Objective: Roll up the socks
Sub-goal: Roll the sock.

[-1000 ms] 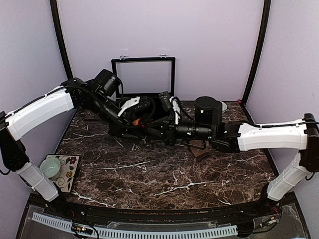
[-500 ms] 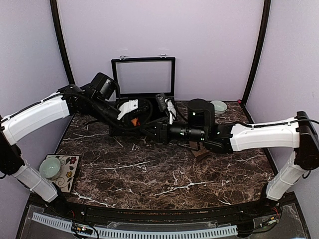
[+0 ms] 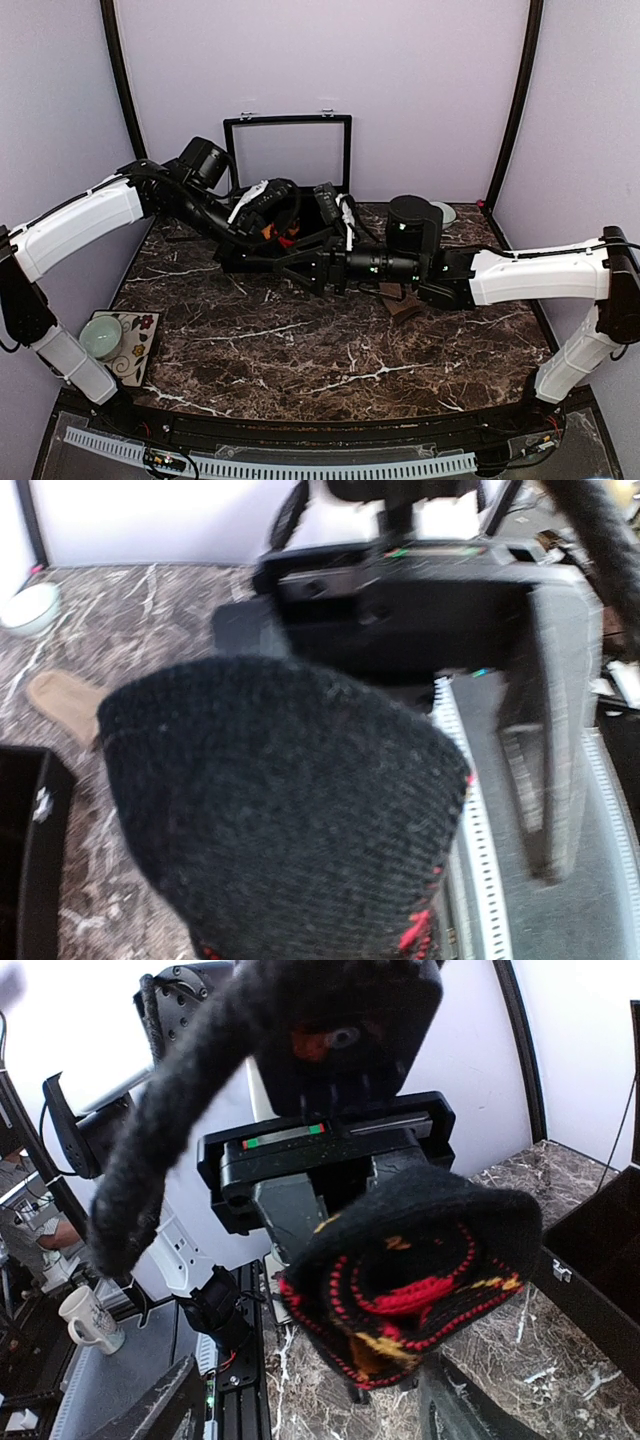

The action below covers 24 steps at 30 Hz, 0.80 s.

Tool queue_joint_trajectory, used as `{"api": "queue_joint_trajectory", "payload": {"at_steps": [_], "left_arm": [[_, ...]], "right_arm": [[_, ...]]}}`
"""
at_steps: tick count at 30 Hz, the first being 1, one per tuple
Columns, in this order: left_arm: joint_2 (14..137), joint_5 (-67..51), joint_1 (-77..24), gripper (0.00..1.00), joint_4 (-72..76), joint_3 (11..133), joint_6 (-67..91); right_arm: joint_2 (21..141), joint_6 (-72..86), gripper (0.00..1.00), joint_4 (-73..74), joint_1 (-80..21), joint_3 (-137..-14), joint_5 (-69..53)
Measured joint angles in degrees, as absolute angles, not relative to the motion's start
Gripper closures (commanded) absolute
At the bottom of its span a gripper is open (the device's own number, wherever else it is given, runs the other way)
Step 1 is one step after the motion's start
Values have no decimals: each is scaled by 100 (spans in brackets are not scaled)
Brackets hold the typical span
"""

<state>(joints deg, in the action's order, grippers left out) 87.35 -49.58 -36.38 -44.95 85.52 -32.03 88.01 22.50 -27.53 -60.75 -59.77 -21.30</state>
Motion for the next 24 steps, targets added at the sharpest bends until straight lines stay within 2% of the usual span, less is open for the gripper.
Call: {"api": "queue_joint_trajectory", "payload": {"at_steps": [3, 14, 18, 20, 24], "left_arm": [[8759, -5273, -3638, 100, -4624, 8626, -3205], [8882, -5725, -3625, 100, -5004, 8659, -3236], [8925, -5813, -3627, 100, -5035, 8729, -3234], [8945, -5892, -3625, 100, -5083, 8790, -3234], [9008, -6071, -3616, 99, -5293, 8930, -3326]], "right_arm": [[8801, 2161, 39, -2794, -6075, -5994, -2115], [8805, 1890, 36, -2569, -6077, -6235, -1212], [8807, 1852, 41, -2545, -6077, -6283, -1251], [8823, 1833, 50, -2550, -6077, -6322, -1341], [8938, 1863, 88, -2689, -6086, -6427, -1662]]}}
